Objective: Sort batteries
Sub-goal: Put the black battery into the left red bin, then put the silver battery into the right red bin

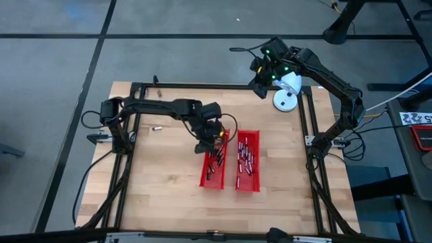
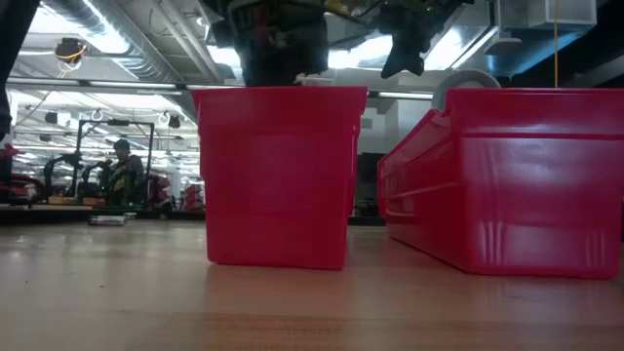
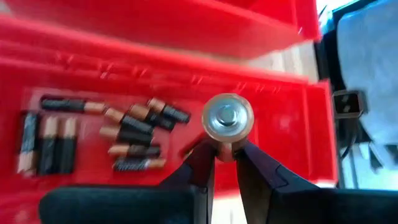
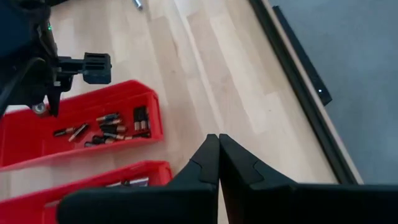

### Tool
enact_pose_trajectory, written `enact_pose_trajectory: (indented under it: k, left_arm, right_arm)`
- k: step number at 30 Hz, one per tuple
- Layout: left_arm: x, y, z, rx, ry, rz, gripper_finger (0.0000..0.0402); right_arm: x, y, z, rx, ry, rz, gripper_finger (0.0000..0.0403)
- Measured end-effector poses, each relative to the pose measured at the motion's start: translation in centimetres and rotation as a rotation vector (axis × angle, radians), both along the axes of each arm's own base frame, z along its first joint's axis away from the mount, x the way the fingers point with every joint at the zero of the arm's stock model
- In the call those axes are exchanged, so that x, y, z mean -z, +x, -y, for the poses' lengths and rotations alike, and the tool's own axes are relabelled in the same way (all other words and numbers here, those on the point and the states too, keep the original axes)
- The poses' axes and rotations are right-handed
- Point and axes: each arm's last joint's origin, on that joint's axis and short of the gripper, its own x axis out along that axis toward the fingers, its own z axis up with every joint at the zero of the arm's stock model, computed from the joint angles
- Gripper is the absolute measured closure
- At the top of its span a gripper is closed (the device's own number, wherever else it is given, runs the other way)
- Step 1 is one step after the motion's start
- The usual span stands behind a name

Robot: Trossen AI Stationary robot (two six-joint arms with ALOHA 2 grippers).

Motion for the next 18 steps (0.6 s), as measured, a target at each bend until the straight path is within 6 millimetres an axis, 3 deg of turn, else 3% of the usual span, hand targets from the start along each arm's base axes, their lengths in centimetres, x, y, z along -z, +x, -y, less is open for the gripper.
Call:
enact_pose_trajectory:
  k: [12,18]
  left_arm:
    - [0.1,0.2,1.1,-0.159,0.012,-0.085,0.0272]
    - [0.0,-1.1,-0.4,-0.148,0.023,-0.197,0.0242]
  right_arm:
    - [0.1,-0.1,-0.1,-0.03,-0.003,-0.009,0.0397]
    - [0.0,0.4,-0.7,-0.048,-0.004,-0.002,0.0397]
